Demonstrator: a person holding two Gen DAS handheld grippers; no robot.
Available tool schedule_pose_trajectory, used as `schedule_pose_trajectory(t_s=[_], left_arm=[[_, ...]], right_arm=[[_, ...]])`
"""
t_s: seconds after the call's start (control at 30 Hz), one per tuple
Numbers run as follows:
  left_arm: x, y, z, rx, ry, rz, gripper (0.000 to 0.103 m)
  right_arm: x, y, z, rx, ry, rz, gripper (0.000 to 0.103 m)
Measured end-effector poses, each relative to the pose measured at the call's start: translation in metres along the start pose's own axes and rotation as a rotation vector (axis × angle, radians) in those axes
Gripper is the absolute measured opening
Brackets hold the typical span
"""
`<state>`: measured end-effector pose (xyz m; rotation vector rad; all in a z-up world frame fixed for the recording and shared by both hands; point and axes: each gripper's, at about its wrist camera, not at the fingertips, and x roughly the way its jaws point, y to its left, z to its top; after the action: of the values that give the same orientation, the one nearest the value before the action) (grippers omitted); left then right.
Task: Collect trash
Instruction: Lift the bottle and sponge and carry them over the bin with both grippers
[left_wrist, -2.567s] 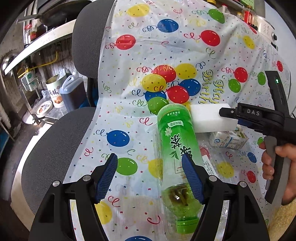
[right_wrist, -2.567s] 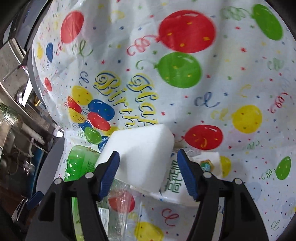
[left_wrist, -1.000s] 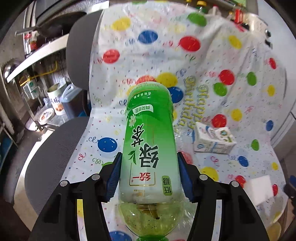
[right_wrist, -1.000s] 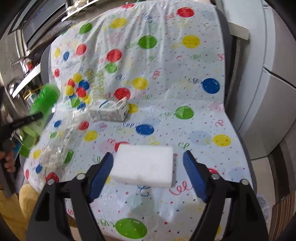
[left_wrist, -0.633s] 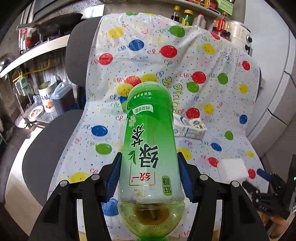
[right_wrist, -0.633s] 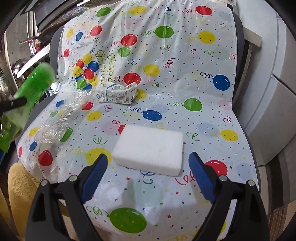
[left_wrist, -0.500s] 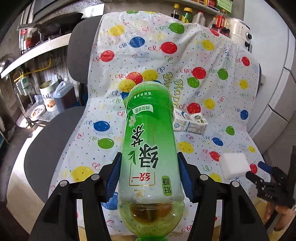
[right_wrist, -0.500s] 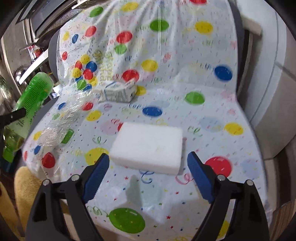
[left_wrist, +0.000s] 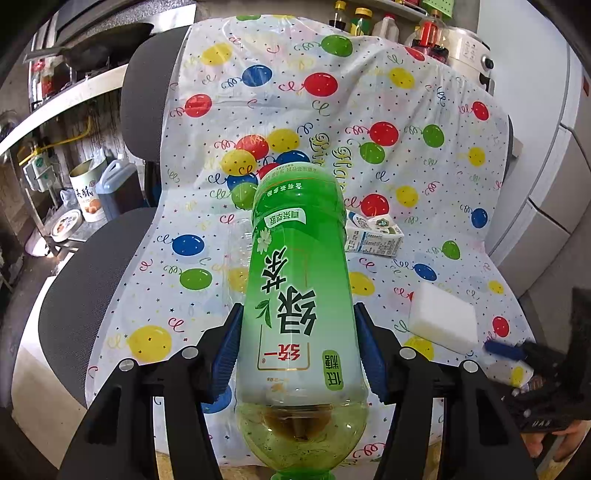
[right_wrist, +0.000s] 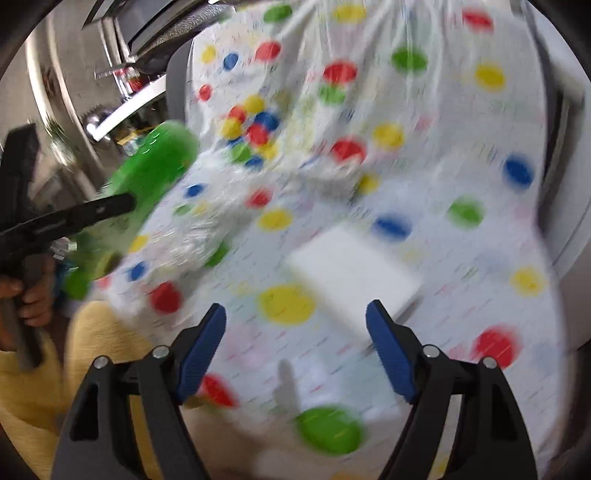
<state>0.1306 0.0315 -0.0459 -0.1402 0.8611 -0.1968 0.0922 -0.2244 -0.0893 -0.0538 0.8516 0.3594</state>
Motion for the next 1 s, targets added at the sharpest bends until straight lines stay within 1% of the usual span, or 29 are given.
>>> schedule_pose_trajectory(t_s=[0.03, 0.1, 0.13, 0.17, 0.23, 0.3, 0.37, 0.43, 0.53, 0.67, 0.73, 0.77, 0.8, 0.83, 0.87, 0.9, 1.0], left_arm=[[0.0, 0.0, 0.0, 0.001, 0.0, 0.001, 0.059], [0.0, 0.0, 0.0, 0.001, 0.001, -0.002, 0.059], [0.0, 0.0, 0.0, 0.0, 0.001, -0.005, 0.059], [0.001, -0.001, 0.0, -0.001, 0.003, -0.009, 0.059], [0.002, -0.002, -0.001, -0.002, 0.007, -0.009, 0.059], [0.003, -0.003, -0.002, 0.0, 0.013, -0.003, 0.059], [0.004, -0.003, -0.003, -0.002, 0.016, 0.0, 0.059], [0.003, -0.003, -0.003, 0.003, 0.017, 0.004, 0.059], [0.002, -0.003, -0.002, 0.003, 0.015, 0.008, 0.059], [0.001, -0.005, -0.002, 0.007, 0.014, 0.004, 0.059], [0.001, -0.006, -0.003, 0.01, 0.014, 0.0, 0.059], [0.001, -0.007, -0.003, 0.01, 0.016, -0.003, 0.059], [0.002, -0.007, -0.004, 0.01, 0.017, -0.005, 0.059], [0.002, -0.008, -0.005, 0.011, 0.018, -0.006, 0.059], [0.002, -0.008, -0.005, 0.012, 0.02, -0.006, 0.059], [0.002, -0.009, -0.006, 0.014, 0.023, -0.006, 0.059], [-0.001, -0.011, -0.007, 0.021, 0.023, -0.005, 0.059]], right_arm=[[0.003, -0.001, 0.005, -0.032, -0.005, -0.03, 0.085], [0.015, -0.008, 0.014, -0.072, 0.001, -0.025, 0.087], [0.025, -0.014, 0.018, -0.08, 0.014, -0.007, 0.087], [0.035, -0.021, 0.022, -0.079, 0.031, 0.032, 0.088], [0.055, -0.035, 0.028, -0.057, 0.066, 0.083, 0.088], [0.07, -0.046, 0.03, -0.033, 0.092, 0.111, 0.088], [0.081, -0.056, 0.03, 0.003, 0.124, 0.138, 0.091], [0.083, -0.058, 0.026, 0.013, 0.147, 0.161, 0.091], [0.073, -0.048, 0.016, -0.016, 0.165, 0.171, 0.091], [0.059, -0.021, -0.001, -0.124, 0.209, 0.127, 0.091], [0.056, -0.011, -0.006, -0.165, 0.192, 0.085, 0.091], [0.056, -0.009, -0.008, -0.17, 0.185, 0.066, 0.09], [0.057, -0.009, -0.008, -0.166, 0.185, 0.056, 0.085], [0.059, -0.009, -0.007, -0.155, 0.186, 0.05, 0.077], [0.061, -0.01, -0.006, -0.146, 0.188, 0.052, 0.071], [0.062, -0.011, -0.006, -0.135, 0.191, 0.054, 0.068], [0.057, -0.007, -0.005, -0.151, 0.157, 0.04, 0.064]])
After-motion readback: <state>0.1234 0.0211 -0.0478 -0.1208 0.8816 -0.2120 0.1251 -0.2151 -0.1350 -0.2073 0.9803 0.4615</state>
